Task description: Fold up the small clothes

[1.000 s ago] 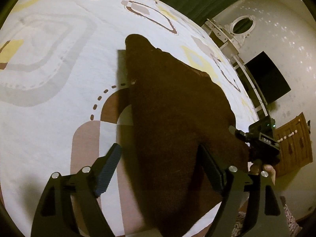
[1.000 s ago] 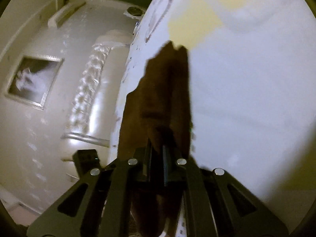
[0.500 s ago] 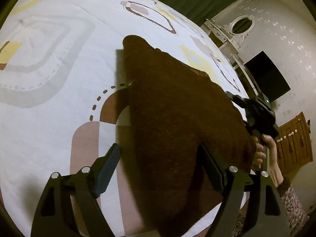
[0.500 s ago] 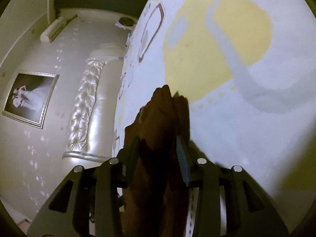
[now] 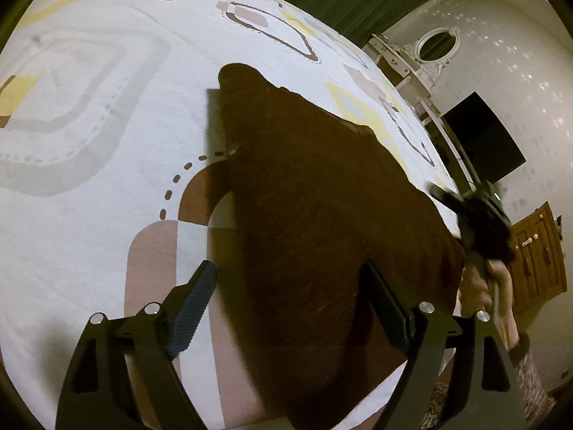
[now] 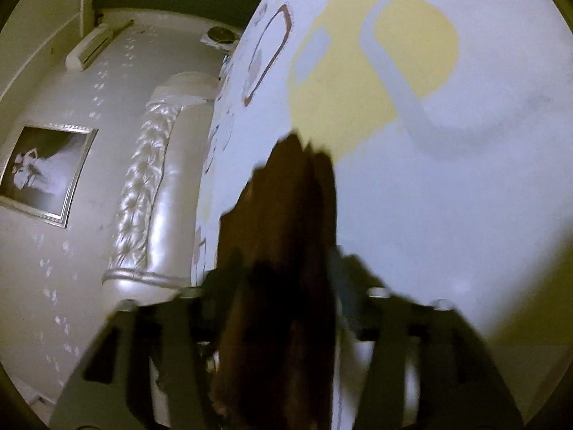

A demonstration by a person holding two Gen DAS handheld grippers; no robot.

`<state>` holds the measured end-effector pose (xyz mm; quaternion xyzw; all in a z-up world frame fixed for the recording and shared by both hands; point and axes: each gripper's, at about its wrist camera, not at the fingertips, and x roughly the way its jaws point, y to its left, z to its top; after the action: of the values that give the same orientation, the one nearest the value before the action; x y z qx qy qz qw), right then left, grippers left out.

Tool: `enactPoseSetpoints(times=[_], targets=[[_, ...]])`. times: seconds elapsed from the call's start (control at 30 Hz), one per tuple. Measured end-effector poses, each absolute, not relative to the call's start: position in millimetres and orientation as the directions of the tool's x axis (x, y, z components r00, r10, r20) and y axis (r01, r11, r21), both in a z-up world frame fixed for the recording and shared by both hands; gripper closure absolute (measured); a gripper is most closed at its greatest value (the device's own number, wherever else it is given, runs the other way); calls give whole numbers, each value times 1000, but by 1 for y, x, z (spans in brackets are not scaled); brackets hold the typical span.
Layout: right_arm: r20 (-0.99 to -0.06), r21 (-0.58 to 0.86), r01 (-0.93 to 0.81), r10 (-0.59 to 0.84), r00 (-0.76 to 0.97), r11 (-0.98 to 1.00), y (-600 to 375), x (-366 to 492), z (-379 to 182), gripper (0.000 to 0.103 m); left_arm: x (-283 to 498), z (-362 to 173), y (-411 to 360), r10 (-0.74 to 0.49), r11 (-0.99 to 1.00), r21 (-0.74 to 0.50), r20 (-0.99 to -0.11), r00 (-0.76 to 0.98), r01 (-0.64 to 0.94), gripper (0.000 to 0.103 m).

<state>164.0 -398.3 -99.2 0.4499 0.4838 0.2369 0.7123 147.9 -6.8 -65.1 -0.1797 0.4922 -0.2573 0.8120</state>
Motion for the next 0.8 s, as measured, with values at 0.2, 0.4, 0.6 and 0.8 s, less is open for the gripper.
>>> enactPoseSetpoints(times=[0.2, 0.4, 0.6, 0.8], targets=[[-410, 907, 79, 824, 391, 413, -383, 120, -96, 30, 146, -65, -8, -591, 806, -541, -708, 388, 240, 20], [-502, 861, 133, 778, 378, 491, -378, 117, -113, 76, 146, -65, -8, -591, 805, -542, -709, 383, 239, 20], [-465, 883, 138, 797, 385, 449, -385, 110, -124, 79, 146, -65, -7, -591, 806, -540, -709, 384, 245, 20], [-414, 909, 130, 814, 407, 397, -387, 106, -124, 67, 146, -66, -5, -596, 802, -547, -706, 383, 240, 20]])
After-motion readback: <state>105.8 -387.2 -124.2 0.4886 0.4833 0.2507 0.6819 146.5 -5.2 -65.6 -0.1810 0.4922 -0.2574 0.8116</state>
